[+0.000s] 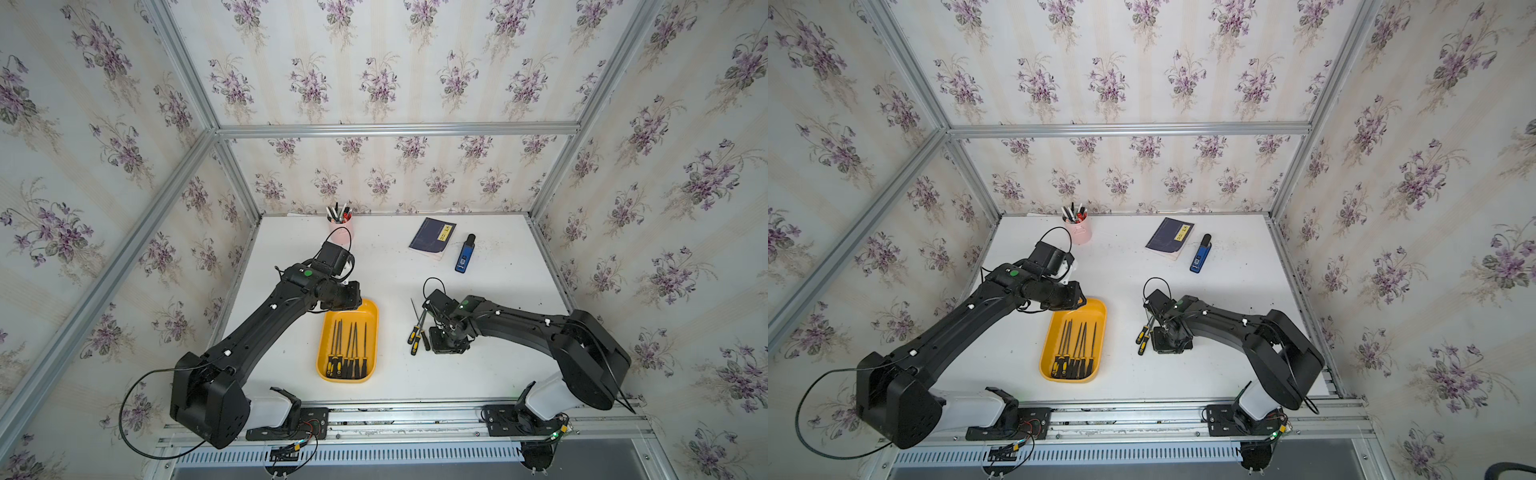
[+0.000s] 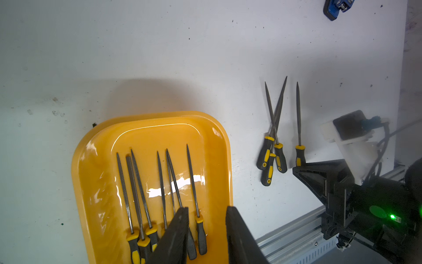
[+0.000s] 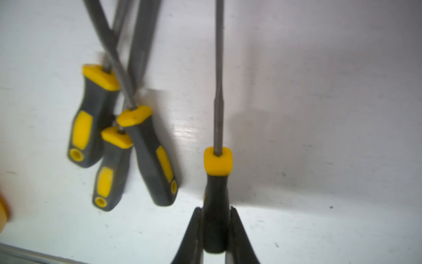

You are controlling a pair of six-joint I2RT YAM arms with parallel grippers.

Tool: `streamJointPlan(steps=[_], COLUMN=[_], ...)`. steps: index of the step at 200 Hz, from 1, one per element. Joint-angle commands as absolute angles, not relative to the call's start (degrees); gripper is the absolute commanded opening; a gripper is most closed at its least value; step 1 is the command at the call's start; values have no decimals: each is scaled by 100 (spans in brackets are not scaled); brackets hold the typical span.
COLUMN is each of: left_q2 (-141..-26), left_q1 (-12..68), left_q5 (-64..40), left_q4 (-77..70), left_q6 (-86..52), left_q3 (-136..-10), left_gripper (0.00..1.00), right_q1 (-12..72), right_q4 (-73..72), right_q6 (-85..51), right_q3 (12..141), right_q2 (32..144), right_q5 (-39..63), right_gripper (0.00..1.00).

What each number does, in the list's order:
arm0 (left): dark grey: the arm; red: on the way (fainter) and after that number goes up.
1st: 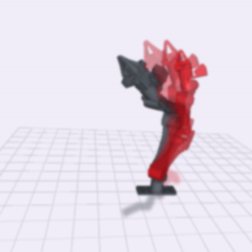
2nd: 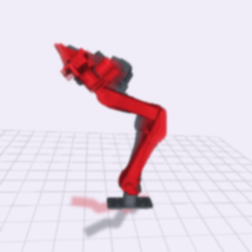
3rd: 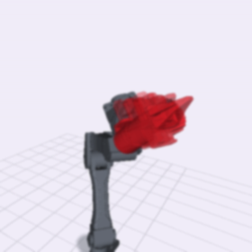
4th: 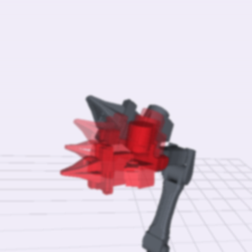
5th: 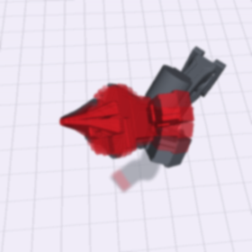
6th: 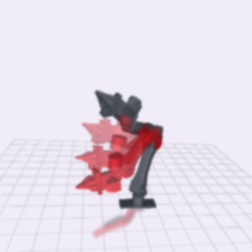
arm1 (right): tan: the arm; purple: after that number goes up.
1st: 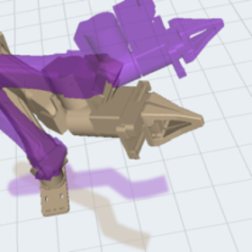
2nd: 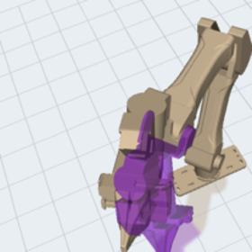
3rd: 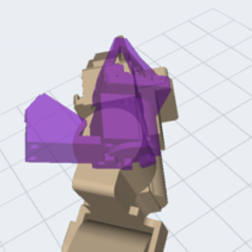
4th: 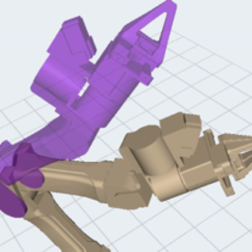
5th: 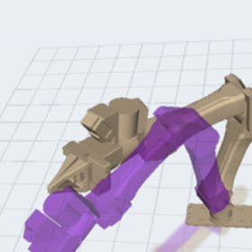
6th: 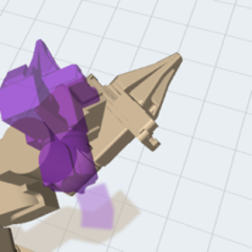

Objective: Put the file tool into the storage box
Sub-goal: Pick up the file tool from the center of the board.

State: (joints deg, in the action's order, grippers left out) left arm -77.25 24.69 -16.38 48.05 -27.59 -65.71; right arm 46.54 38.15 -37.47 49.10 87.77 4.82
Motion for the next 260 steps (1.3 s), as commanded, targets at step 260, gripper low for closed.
streamJointPlan(steps=[260], left_q2=[-9013], left_q1=[3344], left_q5=[-3768], left_q4=[3072], left_q6=[-4511], left_q3=[-7817], left_gripper=[54], right_q1=[4898], right_q4=[1706], right_q6=[-4153], right_q3=[4536], right_q2=[6617], right_q5=[2006], right_gripper=[0])
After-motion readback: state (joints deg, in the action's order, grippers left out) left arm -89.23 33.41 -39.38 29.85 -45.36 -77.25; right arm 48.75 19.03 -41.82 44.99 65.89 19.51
